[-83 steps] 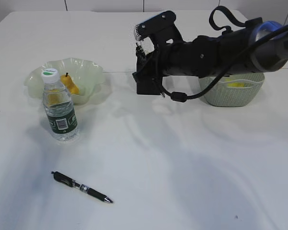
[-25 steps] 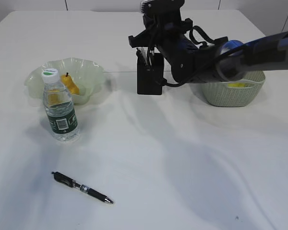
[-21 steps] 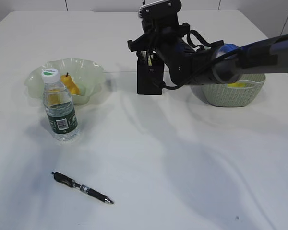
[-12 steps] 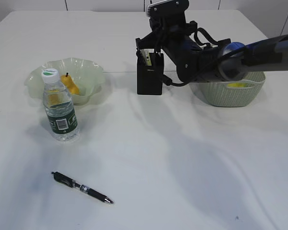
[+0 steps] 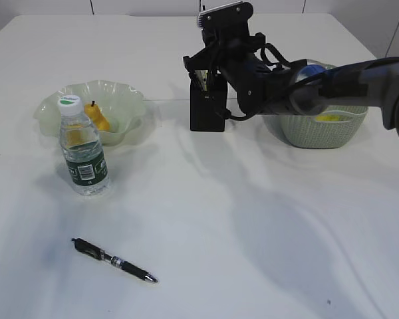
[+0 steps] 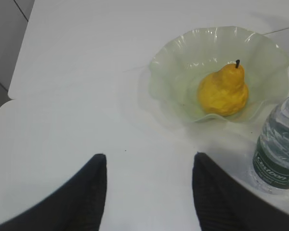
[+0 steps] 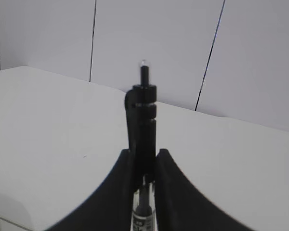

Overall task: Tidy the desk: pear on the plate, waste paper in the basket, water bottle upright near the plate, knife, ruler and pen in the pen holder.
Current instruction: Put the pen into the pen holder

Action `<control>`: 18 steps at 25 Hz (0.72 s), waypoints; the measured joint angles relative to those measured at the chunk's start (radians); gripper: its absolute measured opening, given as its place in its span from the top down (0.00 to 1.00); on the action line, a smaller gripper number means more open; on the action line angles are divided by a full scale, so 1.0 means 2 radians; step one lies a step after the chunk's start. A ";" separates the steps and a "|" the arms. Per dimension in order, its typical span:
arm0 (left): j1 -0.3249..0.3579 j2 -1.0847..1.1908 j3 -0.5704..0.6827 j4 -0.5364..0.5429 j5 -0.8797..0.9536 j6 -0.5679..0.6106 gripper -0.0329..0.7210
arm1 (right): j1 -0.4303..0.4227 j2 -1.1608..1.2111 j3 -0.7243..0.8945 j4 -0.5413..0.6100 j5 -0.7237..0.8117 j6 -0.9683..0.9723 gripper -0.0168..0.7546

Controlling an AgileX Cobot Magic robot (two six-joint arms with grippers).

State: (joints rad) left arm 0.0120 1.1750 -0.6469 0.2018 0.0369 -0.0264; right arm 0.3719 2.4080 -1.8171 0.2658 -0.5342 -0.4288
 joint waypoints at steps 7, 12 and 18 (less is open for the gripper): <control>0.000 0.000 0.000 0.000 -0.002 0.000 0.42 | 0.000 0.025 -0.015 0.000 0.010 0.001 0.89; 0.000 0.000 0.000 0.000 -0.002 0.000 0.42 | 0.000 0.036 -0.015 0.000 0.020 0.002 0.89; 0.000 0.000 0.000 0.000 -0.002 0.000 0.42 | 0.000 0.036 -0.016 0.000 0.020 0.002 0.89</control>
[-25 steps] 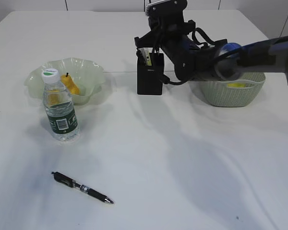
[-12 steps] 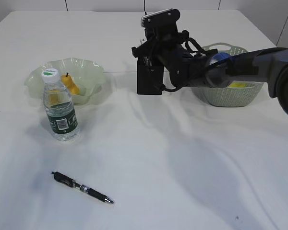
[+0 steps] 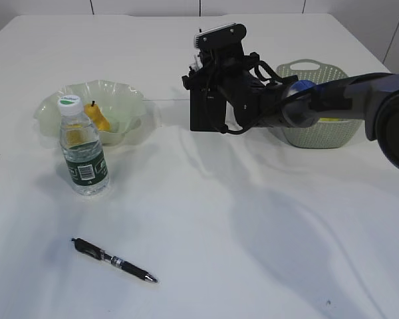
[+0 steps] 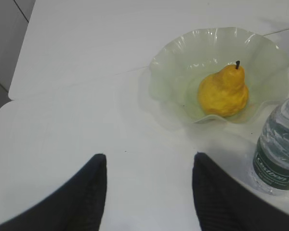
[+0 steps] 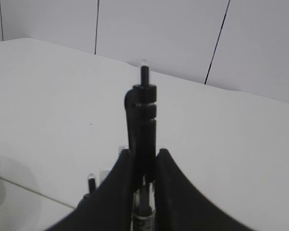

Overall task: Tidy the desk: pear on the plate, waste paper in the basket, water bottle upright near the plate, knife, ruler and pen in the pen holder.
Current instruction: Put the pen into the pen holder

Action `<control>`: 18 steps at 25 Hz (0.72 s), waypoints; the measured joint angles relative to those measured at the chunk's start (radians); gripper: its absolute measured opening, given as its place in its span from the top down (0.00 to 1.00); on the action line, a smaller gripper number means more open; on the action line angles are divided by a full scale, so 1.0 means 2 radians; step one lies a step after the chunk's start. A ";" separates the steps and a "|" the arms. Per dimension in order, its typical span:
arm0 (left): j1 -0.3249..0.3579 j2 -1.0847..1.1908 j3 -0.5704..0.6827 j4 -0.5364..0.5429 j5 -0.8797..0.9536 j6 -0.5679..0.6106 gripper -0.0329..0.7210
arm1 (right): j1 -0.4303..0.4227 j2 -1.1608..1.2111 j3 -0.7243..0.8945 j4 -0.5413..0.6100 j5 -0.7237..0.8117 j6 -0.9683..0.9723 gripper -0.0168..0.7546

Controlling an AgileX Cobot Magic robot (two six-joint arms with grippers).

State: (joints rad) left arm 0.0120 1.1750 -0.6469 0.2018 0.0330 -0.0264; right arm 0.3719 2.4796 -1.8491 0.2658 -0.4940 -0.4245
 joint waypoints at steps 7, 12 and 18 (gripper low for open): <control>0.000 0.000 0.000 0.000 0.000 0.000 0.42 | 0.000 0.000 0.000 0.000 0.000 0.000 0.89; 0.000 0.000 0.000 0.000 0.000 0.000 0.42 | 0.000 0.000 0.000 0.000 0.000 0.000 0.88; 0.000 0.000 0.000 0.000 0.000 0.000 0.42 | 0.000 0.000 -0.004 0.000 0.017 0.000 0.81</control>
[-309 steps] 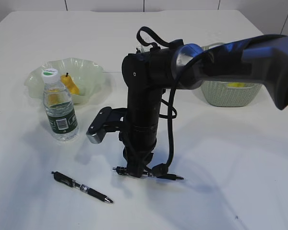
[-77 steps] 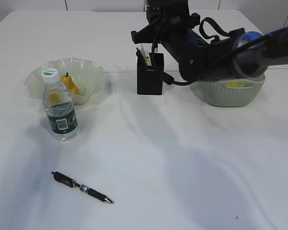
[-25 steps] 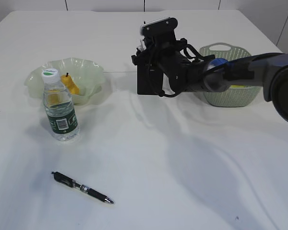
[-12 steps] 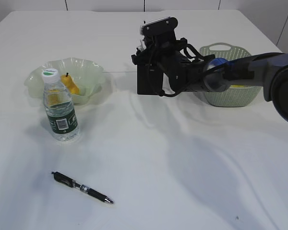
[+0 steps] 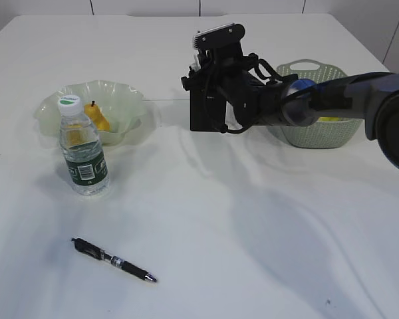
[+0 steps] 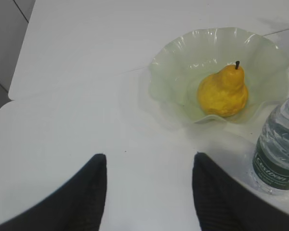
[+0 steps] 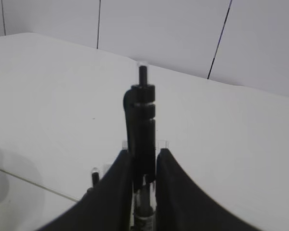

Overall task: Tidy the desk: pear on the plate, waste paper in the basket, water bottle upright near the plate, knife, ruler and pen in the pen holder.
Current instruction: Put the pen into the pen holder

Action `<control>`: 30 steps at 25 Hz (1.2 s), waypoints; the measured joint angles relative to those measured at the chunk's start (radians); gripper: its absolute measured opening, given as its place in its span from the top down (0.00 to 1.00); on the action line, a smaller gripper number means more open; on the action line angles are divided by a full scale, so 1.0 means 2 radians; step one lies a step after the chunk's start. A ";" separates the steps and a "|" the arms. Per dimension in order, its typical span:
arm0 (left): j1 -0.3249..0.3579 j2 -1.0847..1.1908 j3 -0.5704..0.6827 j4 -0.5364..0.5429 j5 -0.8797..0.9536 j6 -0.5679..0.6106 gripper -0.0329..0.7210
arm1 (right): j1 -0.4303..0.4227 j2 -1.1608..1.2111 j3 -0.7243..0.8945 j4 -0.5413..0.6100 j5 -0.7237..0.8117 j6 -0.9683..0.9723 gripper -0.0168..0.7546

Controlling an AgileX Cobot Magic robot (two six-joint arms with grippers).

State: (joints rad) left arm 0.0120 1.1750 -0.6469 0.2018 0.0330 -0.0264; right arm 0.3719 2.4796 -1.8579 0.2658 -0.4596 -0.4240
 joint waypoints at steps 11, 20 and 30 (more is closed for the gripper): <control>0.000 0.000 0.000 0.001 -0.006 0.000 0.42 | 0.000 0.000 -0.001 0.000 0.007 0.000 0.73; 0.000 0.000 0.000 0.001 -0.007 0.000 0.42 | 0.000 -0.015 -0.001 0.009 0.034 0.001 0.72; 0.000 0.000 0.000 0.001 -0.007 0.000 0.42 | 0.000 -0.077 -0.001 0.010 0.124 0.001 0.72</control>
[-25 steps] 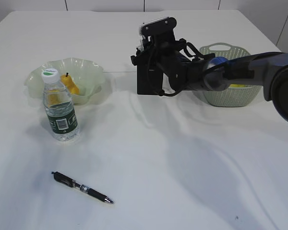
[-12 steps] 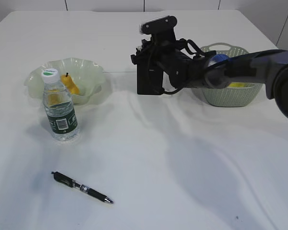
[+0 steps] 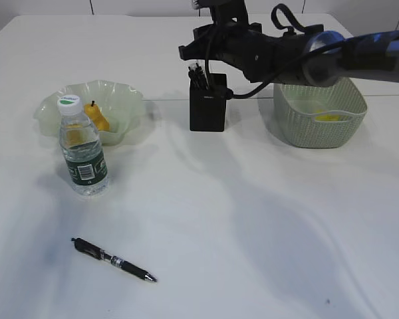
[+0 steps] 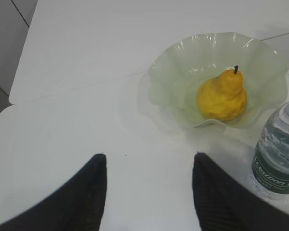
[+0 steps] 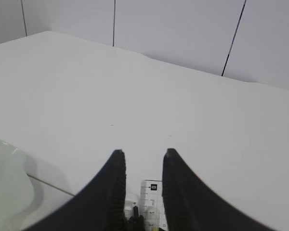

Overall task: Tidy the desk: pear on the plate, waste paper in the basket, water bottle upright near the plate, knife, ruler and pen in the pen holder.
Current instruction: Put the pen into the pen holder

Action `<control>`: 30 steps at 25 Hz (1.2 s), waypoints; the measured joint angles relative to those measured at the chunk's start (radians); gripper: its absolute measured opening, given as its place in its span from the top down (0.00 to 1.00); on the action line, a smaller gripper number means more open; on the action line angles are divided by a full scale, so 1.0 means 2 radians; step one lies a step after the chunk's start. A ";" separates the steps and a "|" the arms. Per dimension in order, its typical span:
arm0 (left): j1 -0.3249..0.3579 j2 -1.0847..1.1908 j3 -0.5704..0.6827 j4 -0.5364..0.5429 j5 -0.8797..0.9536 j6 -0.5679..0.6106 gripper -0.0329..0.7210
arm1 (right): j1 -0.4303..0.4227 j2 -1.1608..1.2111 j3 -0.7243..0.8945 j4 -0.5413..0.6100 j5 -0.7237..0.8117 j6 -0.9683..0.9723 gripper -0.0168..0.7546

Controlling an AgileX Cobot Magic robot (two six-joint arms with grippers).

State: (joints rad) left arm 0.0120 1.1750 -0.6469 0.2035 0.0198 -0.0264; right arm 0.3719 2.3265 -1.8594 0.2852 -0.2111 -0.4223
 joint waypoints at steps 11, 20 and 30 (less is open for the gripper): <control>0.000 0.000 0.000 0.000 -0.010 0.000 0.42 | 0.000 -0.047 0.000 0.002 0.134 0.000 0.72; 0.000 0.000 0.000 0.000 -0.010 0.000 0.42 | -0.002 -0.062 0.019 0.053 0.165 -0.002 0.72; 0.000 0.000 0.000 0.000 -0.028 0.000 0.42 | 0.000 -0.106 0.111 -0.030 0.163 -0.014 0.72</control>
State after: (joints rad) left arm 0.0120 1.1750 -0.6469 0.2035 -0.0355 -0.0264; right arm 0.3728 2.1137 -1.6378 0.2252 0.1139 -0.4505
